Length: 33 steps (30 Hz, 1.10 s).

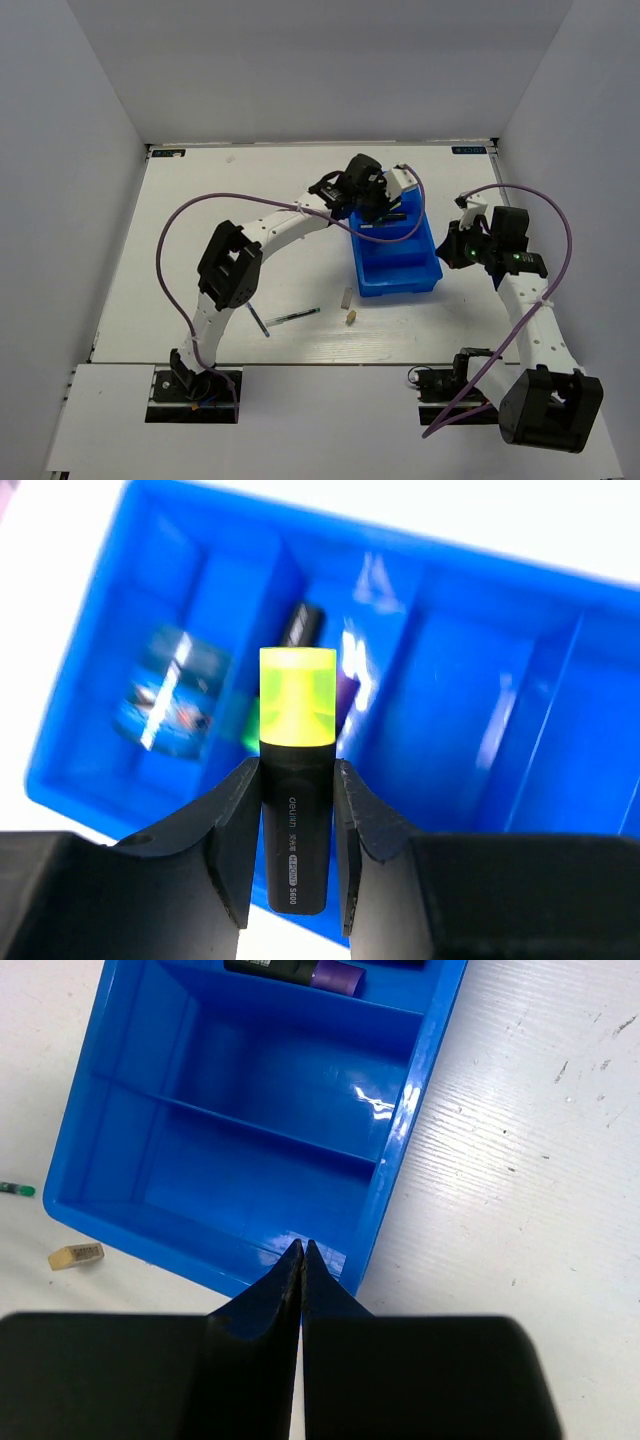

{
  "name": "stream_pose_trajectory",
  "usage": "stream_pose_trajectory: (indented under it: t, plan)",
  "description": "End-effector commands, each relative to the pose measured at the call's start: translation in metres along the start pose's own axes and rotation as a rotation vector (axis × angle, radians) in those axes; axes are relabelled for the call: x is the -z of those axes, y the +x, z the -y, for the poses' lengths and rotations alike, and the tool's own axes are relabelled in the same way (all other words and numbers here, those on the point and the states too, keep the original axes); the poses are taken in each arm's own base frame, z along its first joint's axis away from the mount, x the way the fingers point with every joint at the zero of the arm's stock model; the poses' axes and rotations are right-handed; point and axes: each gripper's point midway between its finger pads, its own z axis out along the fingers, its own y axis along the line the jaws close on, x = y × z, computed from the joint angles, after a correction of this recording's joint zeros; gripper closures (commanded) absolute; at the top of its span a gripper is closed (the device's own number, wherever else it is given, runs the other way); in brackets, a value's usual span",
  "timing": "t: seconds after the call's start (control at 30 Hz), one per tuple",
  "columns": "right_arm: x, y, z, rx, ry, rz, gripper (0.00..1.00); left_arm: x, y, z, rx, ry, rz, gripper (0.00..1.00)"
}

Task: Sort the stationery into containers
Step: Place the pen in the storage box.

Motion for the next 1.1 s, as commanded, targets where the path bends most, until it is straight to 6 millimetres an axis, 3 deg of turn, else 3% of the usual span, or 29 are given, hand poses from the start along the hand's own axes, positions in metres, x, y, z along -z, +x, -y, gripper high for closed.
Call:
stream_pose_trajectory:
  t: [0.0,0.3,0.6,0.63,0.67,0.7,0.73,0.77,0.83,0.93,1.07]
  plan:
    - [0.001,-0.004,-0.002,-0.009,-0.019,0.033,1.0,0.004,-0.045,-0.008,-0.044,-0.005,0.127,1.0]
    - [0.002,-0.002,-0.001,-0.026,-0.026,0.038,1.0,-0.022,-0.05,-0.022,-0.048,-0.076,0.194,1.0]
    - [0.003,-0.002,0.002,-0.036,-0.023,0.045,1.0,-0.046,-0.023,-0.041,-0.041,-0.187,0.182,0.98]
    - [0.003,-0.002,0.002,-0.04,-0.024,0.043,1.0,-0.047,-0.021,-0.041,-0.04,-0.189,0.178,0.92]
    - [0.003,-0.002,0.001,-0.04,-0.029,0.046,1.0,-0.047,-0.021,-0.041,-0.031,-0.189,0.179,0.82]
    - [0.003,-0.001,0.002,-0.045,-0.029,0.045,0.92,-0.047,-0.016,-0.041,-0.026,-0.197,0.17,0.65]
    - [0.003,-0.001,0.0,-0.045,-0.037,0.046,0.92,-0.046,-0.017,-0.041,-0.022,-0.2,0.17,0.58]
    - [0.003,-0.001,0.0,-0.05,-0.039,0.045,0.79,-0.044,-0.017,-0.041,-0.018,-0.201,0.169,0.5]
    - [0.004,-0.002,-0.001,-0.05,-0.047,0.052,0.66,-0.042,-0.019,-0.043,-0.006,-0.209,0.17,0.37]
    - [0.005,-0.001,-0.001,-0.055,-0.056,0.055,0.65,-0.032,-0.033,-0.047,0.002,-0.223,0.198,0.25]
    - [0.009,-0.002,-0.007,-0.028,-0.092,0.073,0.65,-0.01,-0.06,-0.05,0.01,-0.242,0.244,0.27]
